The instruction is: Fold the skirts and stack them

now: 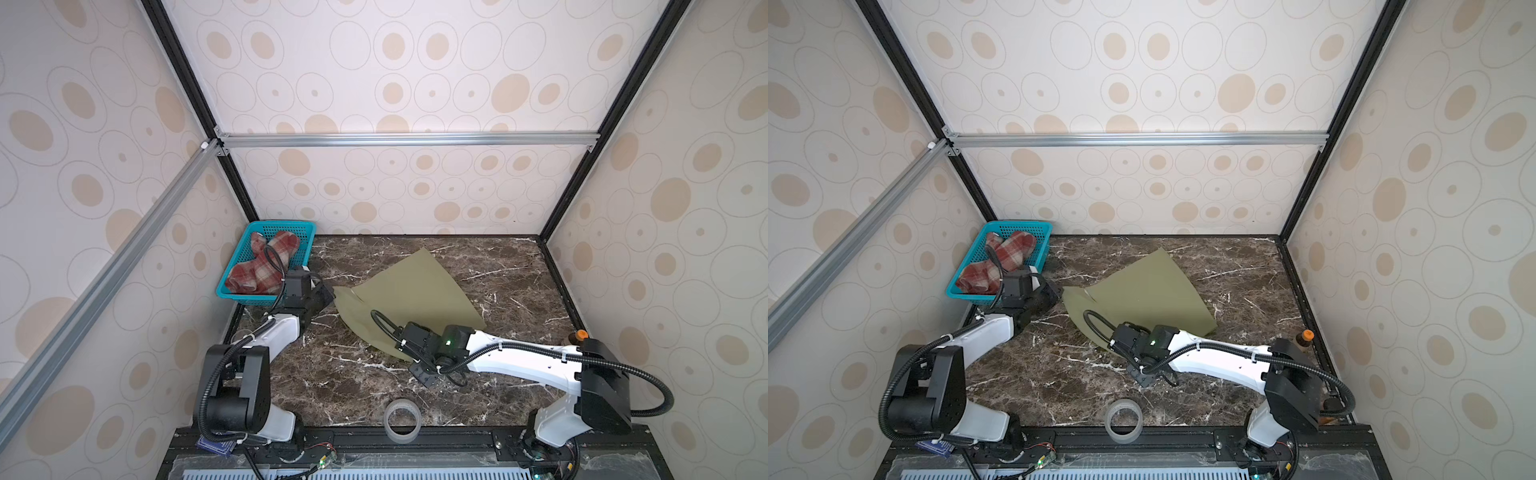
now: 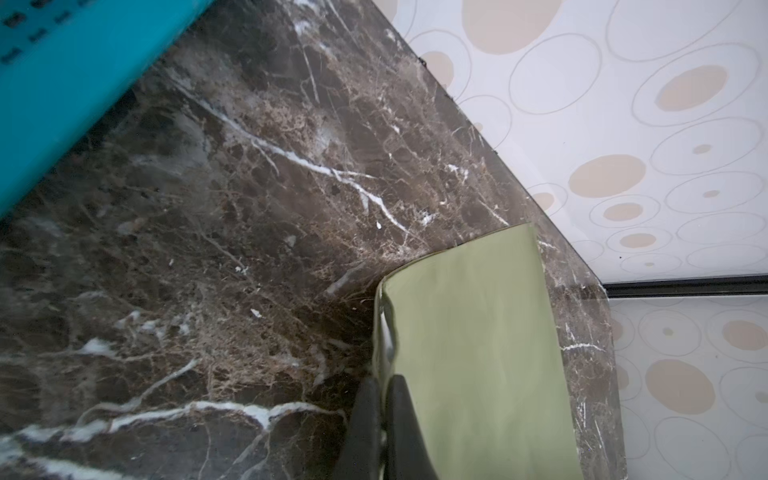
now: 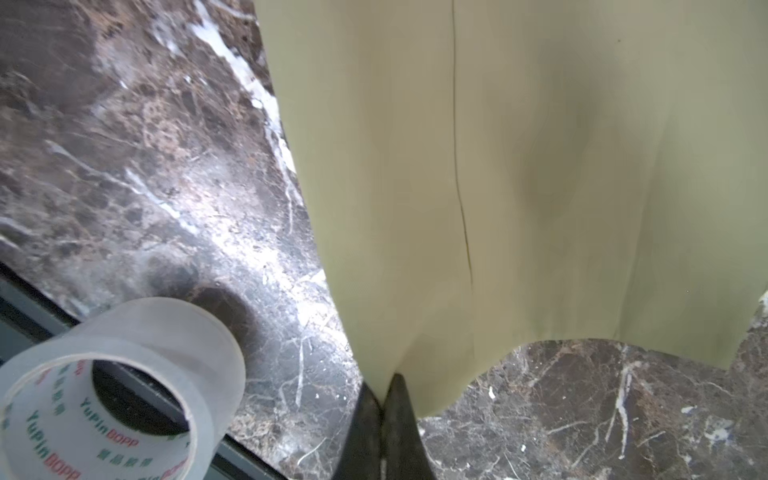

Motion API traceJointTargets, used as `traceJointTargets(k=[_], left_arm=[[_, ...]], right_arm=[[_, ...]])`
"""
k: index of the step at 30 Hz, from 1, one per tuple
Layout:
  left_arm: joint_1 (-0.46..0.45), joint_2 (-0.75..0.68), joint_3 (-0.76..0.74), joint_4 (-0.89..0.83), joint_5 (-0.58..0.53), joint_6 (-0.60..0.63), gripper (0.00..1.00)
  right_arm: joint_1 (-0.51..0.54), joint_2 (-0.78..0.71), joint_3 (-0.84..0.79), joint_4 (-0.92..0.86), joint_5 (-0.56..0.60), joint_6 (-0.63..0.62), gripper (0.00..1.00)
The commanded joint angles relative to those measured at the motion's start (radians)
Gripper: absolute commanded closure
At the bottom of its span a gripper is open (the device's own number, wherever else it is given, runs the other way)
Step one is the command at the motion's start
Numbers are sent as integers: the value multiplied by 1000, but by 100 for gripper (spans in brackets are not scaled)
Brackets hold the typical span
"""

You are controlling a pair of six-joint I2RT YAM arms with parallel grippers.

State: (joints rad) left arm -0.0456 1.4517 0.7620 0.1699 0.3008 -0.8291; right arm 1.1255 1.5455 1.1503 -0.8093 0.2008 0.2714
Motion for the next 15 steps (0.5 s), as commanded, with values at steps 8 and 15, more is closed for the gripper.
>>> traceJointTargets(k=[8, 15], left_arm=[[9, -155, 73, -111, -54, -22, 100], [20, -262, 88, -203, -122, 0, 100]], right_arm=[[84, -82, 37, -51, -6, 51, 100], [120, -109, 48, -25, -48, 49, 100]])
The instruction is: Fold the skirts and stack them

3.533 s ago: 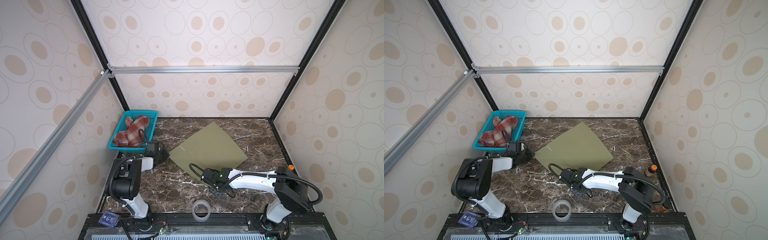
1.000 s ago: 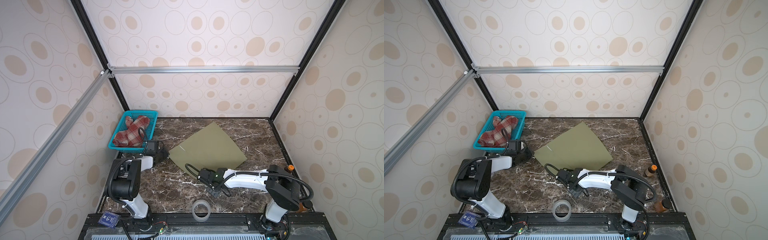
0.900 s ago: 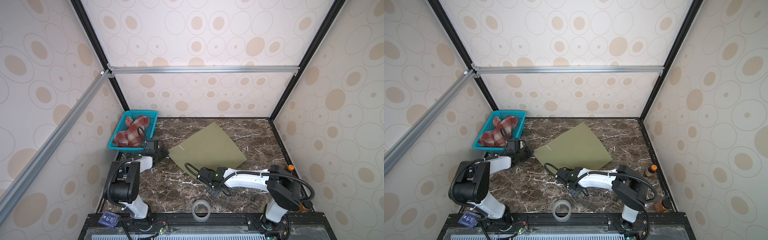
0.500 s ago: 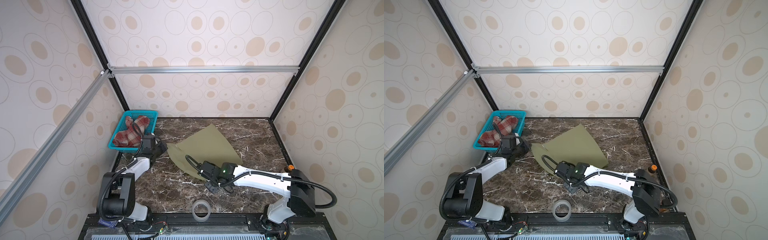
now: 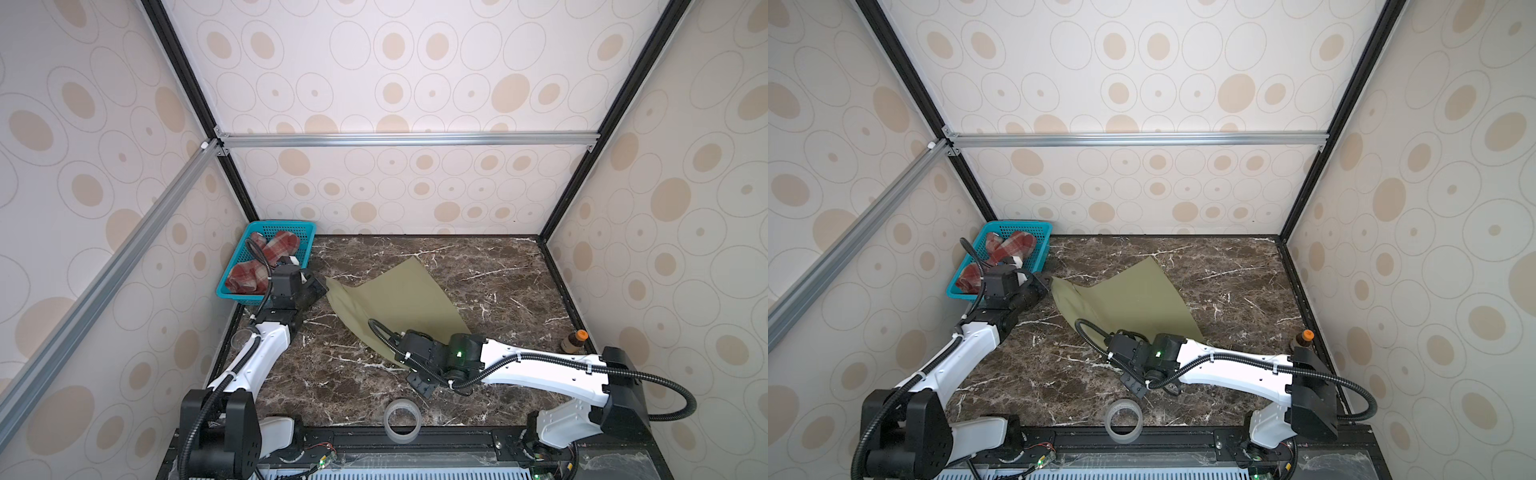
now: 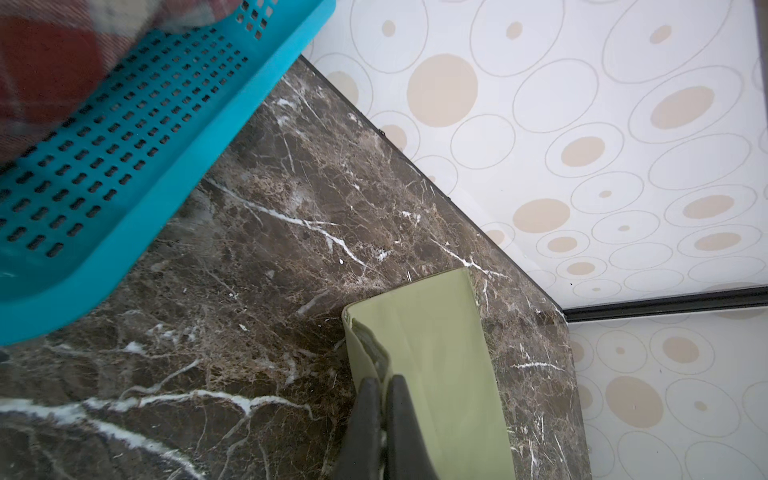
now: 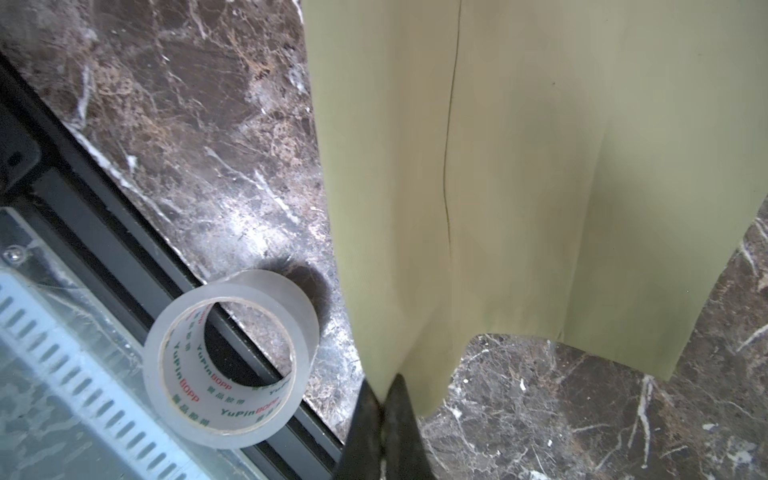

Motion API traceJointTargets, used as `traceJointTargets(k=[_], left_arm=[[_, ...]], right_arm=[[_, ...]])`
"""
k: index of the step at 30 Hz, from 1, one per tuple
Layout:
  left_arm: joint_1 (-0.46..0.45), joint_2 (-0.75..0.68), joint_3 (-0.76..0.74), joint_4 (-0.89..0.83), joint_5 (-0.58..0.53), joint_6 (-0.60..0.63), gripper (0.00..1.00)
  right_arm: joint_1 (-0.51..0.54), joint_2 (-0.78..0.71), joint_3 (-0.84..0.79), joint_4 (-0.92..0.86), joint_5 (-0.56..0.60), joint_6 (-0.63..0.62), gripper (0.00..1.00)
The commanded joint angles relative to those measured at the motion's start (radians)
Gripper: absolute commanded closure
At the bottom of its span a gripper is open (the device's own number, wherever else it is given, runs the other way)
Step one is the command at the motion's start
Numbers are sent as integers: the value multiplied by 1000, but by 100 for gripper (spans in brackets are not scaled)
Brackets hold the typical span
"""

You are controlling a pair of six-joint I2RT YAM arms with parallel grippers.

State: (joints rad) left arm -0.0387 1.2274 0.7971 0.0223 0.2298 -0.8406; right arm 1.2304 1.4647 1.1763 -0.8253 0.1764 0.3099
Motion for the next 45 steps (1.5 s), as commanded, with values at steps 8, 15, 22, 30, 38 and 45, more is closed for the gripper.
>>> traceJointTargets(k=[8, 15, 22, 30, 38, 45], left_arm=[[19, -109, 55, -142, -96, 19, 100], [18, -98, 126, -229, -128, 41, 100], [1, -8, 214, -252, -112, 35, 100], [-101, 172, 376, -277, -176, 37, 100], [-190, 386, 538, -268, -217, 36, 100], [-230, 543, 646, -243, -205, 27, 100]], right_arm=[[24, -52, 5, 43, -92, 16, 100], [26, -48, 0, 118, -178, 12, 100], [17, -37, -54, 210, -208, 23, 100], [-97, -125, -191, 355, -320, 94, 100], [-228, -186, -269, 377, -369, 109, 100], [-331, -207, -341, 407, -404, 136, 100]])
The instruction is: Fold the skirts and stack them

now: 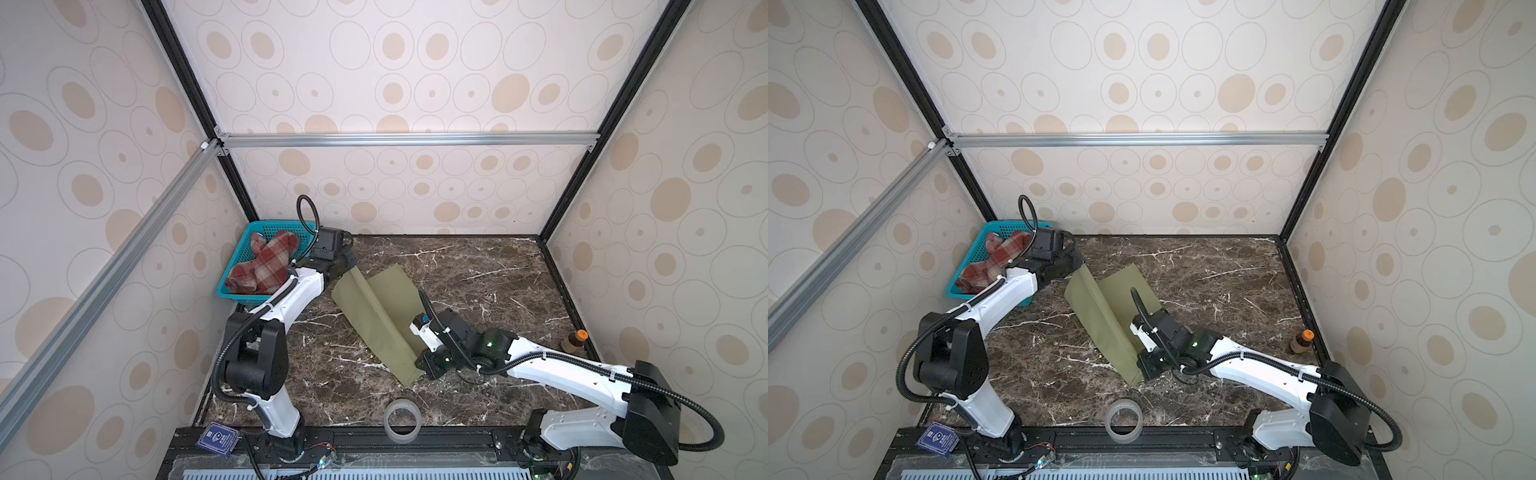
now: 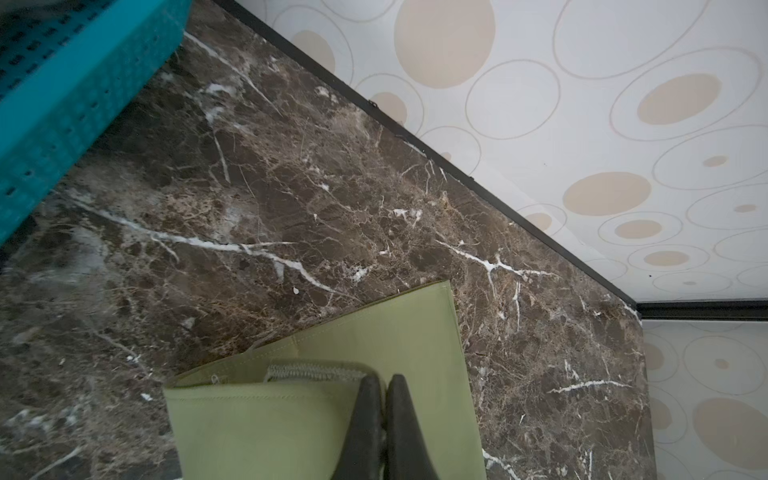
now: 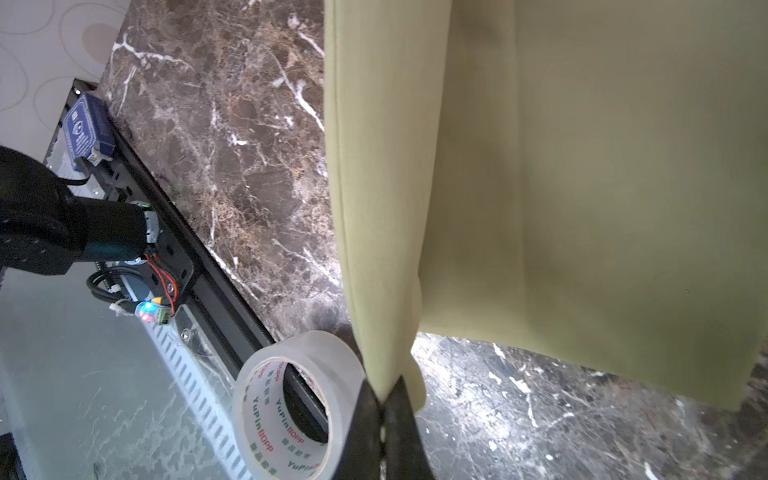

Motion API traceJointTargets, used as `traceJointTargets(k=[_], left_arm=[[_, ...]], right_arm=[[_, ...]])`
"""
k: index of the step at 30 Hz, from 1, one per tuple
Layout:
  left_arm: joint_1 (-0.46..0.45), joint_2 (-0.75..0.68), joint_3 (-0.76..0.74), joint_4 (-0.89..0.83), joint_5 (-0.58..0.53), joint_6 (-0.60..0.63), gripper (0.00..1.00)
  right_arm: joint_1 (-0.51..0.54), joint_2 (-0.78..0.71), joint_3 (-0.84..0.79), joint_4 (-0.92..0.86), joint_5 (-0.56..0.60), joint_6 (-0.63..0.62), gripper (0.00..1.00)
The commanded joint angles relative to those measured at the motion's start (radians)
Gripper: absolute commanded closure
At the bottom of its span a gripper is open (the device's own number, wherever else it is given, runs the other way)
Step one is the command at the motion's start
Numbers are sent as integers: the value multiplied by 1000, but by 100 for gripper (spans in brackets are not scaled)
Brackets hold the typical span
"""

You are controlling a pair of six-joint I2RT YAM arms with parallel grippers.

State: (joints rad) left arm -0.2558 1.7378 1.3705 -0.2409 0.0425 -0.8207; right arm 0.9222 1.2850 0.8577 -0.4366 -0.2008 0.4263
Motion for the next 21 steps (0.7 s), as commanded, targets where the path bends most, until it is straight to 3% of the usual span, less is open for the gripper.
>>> traceJointTargets(k=[1, 9, 21], left_arm=[[-18, 56, 94, 16, -16, 9, 100], [-53, 190, 229, -7, 1, 15, 100], [-87, 257, 275, 14, 20, -2, 100]], right_arm=[[-34, -27, -29, 21, -30, 24, 100], [-74, -27, -57, 18, -54, 43, 100], [-123, -47, -102, 17, -73, 65, 100]])
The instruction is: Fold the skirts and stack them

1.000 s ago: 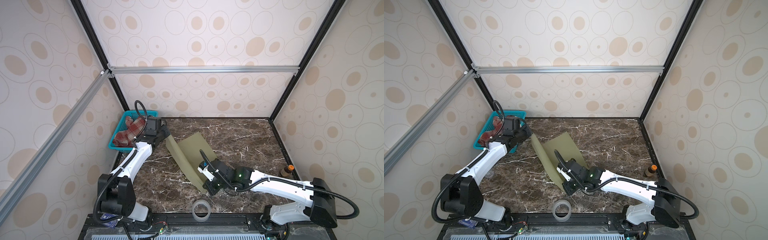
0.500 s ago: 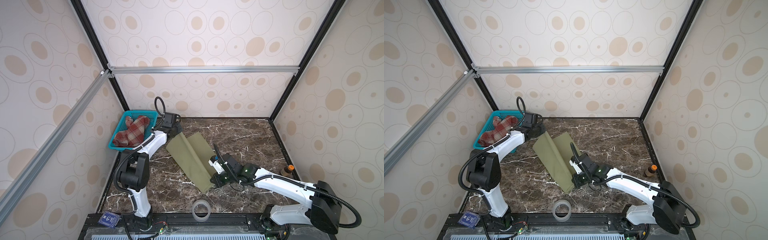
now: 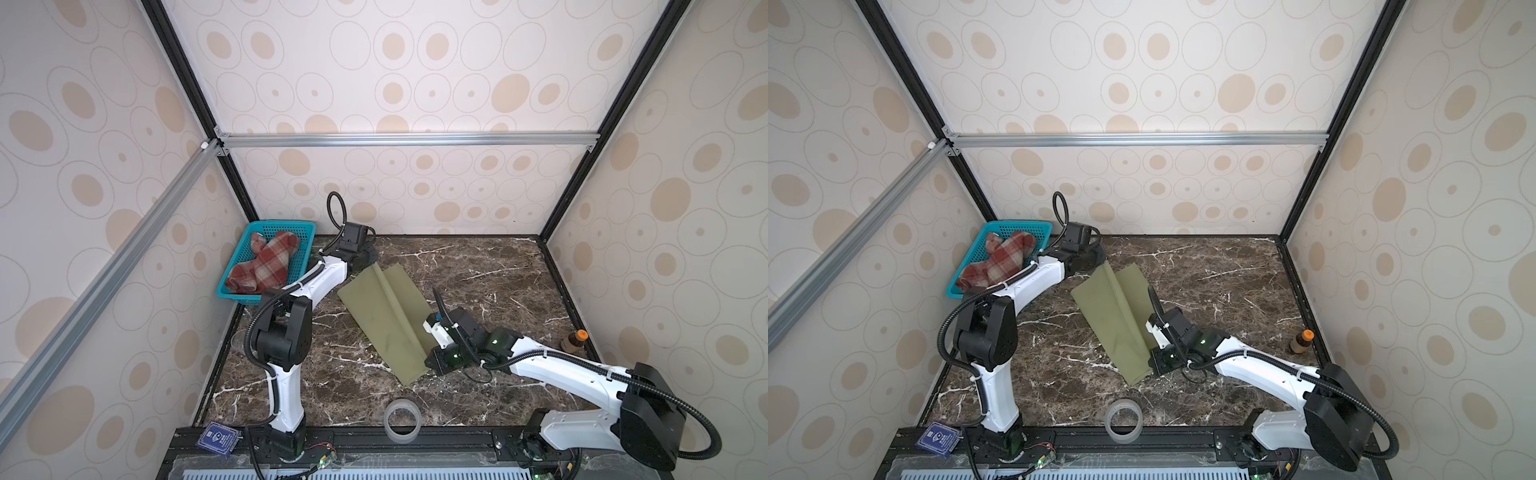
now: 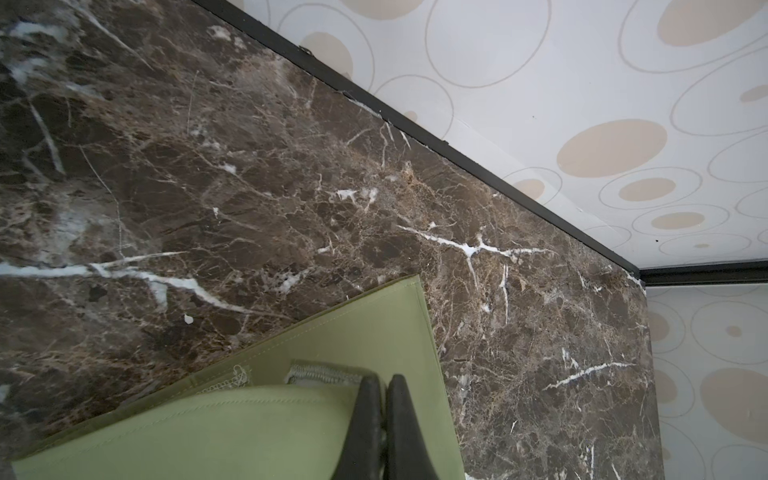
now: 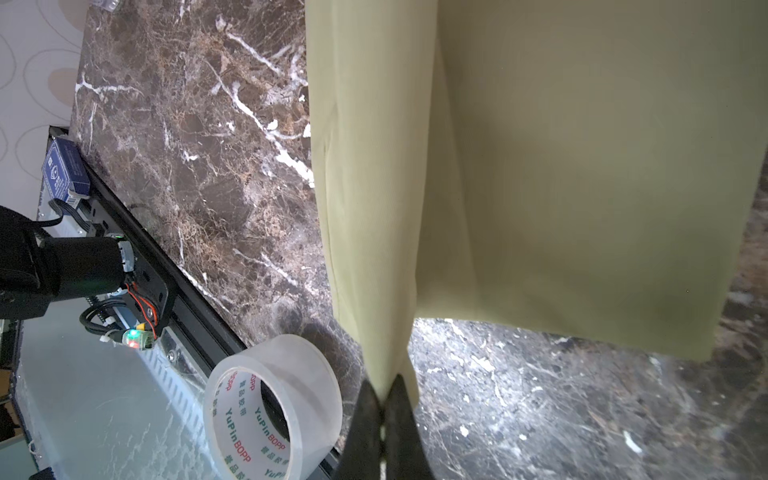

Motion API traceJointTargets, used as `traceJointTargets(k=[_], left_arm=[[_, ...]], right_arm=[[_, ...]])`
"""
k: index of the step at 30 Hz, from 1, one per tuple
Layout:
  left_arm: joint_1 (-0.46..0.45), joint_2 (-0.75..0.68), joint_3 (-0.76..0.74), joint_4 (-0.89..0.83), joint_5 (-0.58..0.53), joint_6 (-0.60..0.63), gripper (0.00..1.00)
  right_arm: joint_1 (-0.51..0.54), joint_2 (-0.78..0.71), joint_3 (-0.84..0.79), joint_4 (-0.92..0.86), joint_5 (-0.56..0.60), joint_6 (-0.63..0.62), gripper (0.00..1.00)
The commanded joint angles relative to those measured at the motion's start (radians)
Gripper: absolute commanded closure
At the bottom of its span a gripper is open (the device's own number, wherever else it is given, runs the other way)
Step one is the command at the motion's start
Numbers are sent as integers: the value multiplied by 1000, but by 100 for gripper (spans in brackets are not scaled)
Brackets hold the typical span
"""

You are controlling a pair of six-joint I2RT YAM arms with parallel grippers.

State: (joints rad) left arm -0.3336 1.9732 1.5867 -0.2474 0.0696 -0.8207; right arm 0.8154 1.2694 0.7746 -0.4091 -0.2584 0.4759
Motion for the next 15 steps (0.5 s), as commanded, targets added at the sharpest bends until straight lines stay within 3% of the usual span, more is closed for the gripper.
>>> traceJointTargets(k=[1, 15], left_arm=[[-12, 27, 63, 18, -8, -2, 100], [-48, 118, 160, 5, 1, -5, 100]], right_arm=[[-19, -33, -21, -11, -16, 17, 100], [-38, -20, -32, -41, 3, 21, 100]])
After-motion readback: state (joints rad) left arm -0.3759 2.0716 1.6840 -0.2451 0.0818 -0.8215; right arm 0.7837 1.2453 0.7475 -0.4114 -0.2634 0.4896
